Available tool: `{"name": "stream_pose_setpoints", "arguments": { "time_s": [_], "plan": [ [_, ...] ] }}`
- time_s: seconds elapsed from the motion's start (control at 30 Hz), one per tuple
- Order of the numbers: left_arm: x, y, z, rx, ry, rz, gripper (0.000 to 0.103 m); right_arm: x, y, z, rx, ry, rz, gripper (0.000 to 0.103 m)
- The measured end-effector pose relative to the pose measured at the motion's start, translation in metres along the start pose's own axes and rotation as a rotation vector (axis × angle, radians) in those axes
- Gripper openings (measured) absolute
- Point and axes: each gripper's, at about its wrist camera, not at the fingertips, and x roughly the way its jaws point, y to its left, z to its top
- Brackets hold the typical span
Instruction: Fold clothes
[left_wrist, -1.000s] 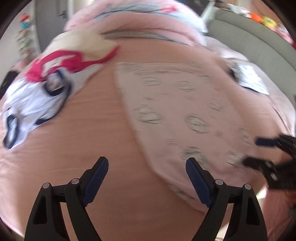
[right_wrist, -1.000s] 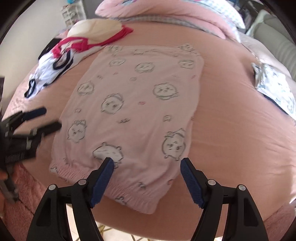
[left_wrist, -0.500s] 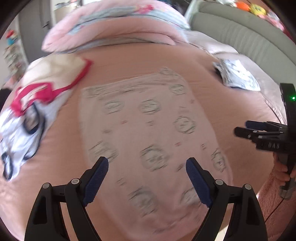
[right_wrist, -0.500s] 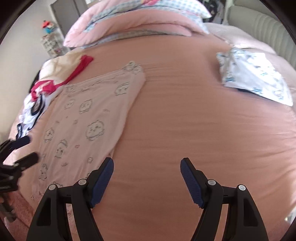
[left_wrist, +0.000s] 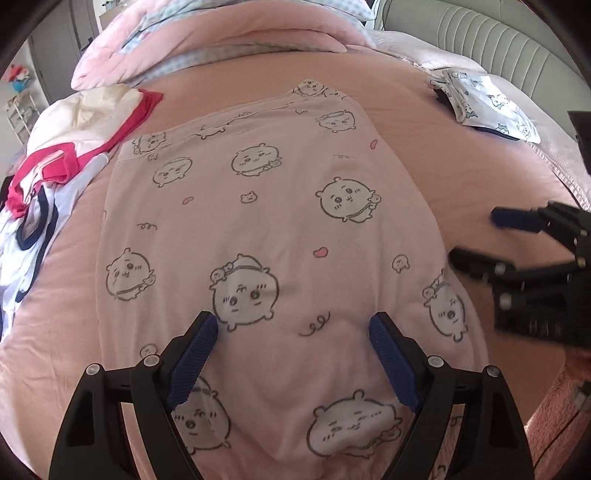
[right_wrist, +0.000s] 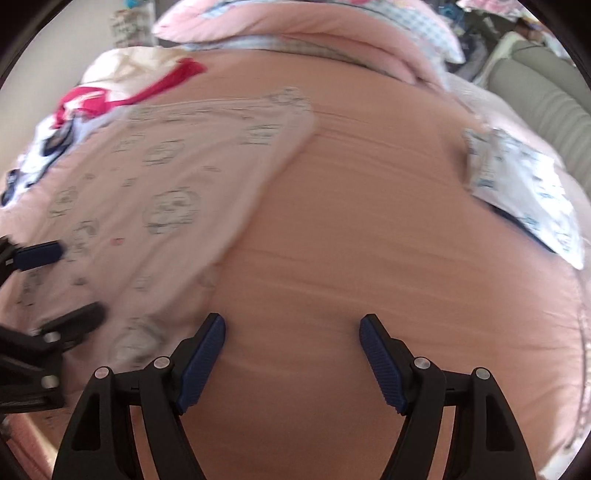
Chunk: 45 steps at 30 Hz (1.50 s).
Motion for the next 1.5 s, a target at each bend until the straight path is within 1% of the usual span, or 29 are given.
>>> {"name": "stream_pose_setpoints", "arguments": {
  "time_s": [0.07,0.13,0.17,0.23,0.3,0.33,0.4,0.47,0.57,0.63,0.7,0.77,0.8,0.83,0.93,1.0,1.07,1.13,1.23,1.3,1.33,1.4,1.47,1.5],
  "plan": [
    [-0.004,-0.001,-0.001,-0.002,-0.002,0.003,0.084,-0.004,-0.015,0.0,0.079,-0.011,0.03,0.074],
    [-0.008,-0.002,-0.002,-0.004,-0.005,0.005,0.084,-0.008,-0.019,0.001,0.13,-0.032,0.119,0.074],
    [-0.01,-0.002,-0.003,-0.005,-0.006,0.007,0.084,-0.008,-0.016,0.002,0.137,-0.04,0.16,0.074],
    [-0.013,-0.003,-0.004,-0.007,-0.008,0.009,0.084,-0.007,-0.002,0.006,0.117,-0.062,0.201,0.074],
    [-0.015,-0.005,-0.007,-0.006,-0.002,0.01,0.084,0.002,0.014,0.007,0.076,-0.046,0.188,0.074],
    [-0.015,-0.006,-0.01,-0.001,0.006,0.016,0.084,0.008,0.021,0.008,0.049,-0.028,0.15,0.074],
    [-0.013,-0.008,-0.014,0.009,0.022,0.031,0.084,0.006,0.025,0.008,-0.003,-0.02,0.092,0.074],
    [-0.014,-0.009,-0.016,0.015,0.022,0.027,0.084,0.001,0.022,0.007,-0.025,0.015,0.039,0.074],
    [-0.016,-0.011,-0.017,0.024,0.019,0.018,0.084,-0.005,0.005,-0.001,-0.02,0.047,-0.004,0.075],
    [-0.017,-0.013,-0.018,0.03,0.017,0.013,0.084,-0.015,-0.009,-0.002,0.041,0.015,0.046,0.075],
    [-0.018,-0.014,-0.019,0.036,0.016,0.007,0.084,-0.022,-0.014,0.001,0.097,-0.031,0.143,0.075],
    [-0.02,-0.015,-0.02,0.042,0.014,0.001,0.084,-0.025,-0.006,0.007,0.11,-0.048,0.248,0.075],
    [-0.02,-0.016,-0.021,0.045,0.013,-0.001,0.084,-0.023,0.004,0.01,0.097,-0.045,0.282,0.075],
    [-0.021,-0.017,-0.022,0.048,0.012,-0.004,0.084,-0.02,0.014,0.011,0.072,-0.029,0.292,0.075],
    [-0.025,-0.021,-0.025,0.066,0.01,-0.015,0.084,-0.01,0.041,-0.001,-0.082,0.031,0.209,0.076],
    [-0.027,-0.023,-0.028,0.079,0.008,-0.022,0.084,-0.016,0.047,-0.009,-0.16,0.071,0.195,0.077],
    [-0.03,-0.026,-0.031,0.092,0.007,-0.029,0.084,-0.022,0.039,-0.018,-0.195,0.119,0.243,0.077],
    [-0.033,-0.029,-0.033,0.105,0.005,-0.037,0.084,-0.031,0.028,-0.024,-0.184,0.106,0.275,0.077],
    [-0.036,-0.034,-0.037,0.122,0.001,-0.054,0.084,-0.038,0.017,-0.014,-0.047,0.038,0.331,0.077],
    [-0.036,-0.037,-0.038,0.123,0.003,-0.071,0.084,-0.043,0.022,-0.003,0.014,-0.016,0.382,0.077],
    [-0.036,-0.037,-0.039,0.12,0.006,-0.07,0.084,-0.042,0.028,0.0,0.011,-0.021,0.393,0.077],
    [-0.038,-0.038,-0.04,0.134,0.011,-0.074,0.084,-0.026,0.052,0.002,-0.07,0.047,0.324,0.077],
    [-0.042,-0.037,-0.042,0.169,0.015,-0.072,0.084,-0.023,0.066,-0.011,-0.184,0.055,0.243,0.077],
    [-0.044,-0.035,-0.043,0.173,0.007,-0.067,0.084,-0.026,0.068,-0.015,-0.219,0.058,0.226,0.077]
  ]
}}
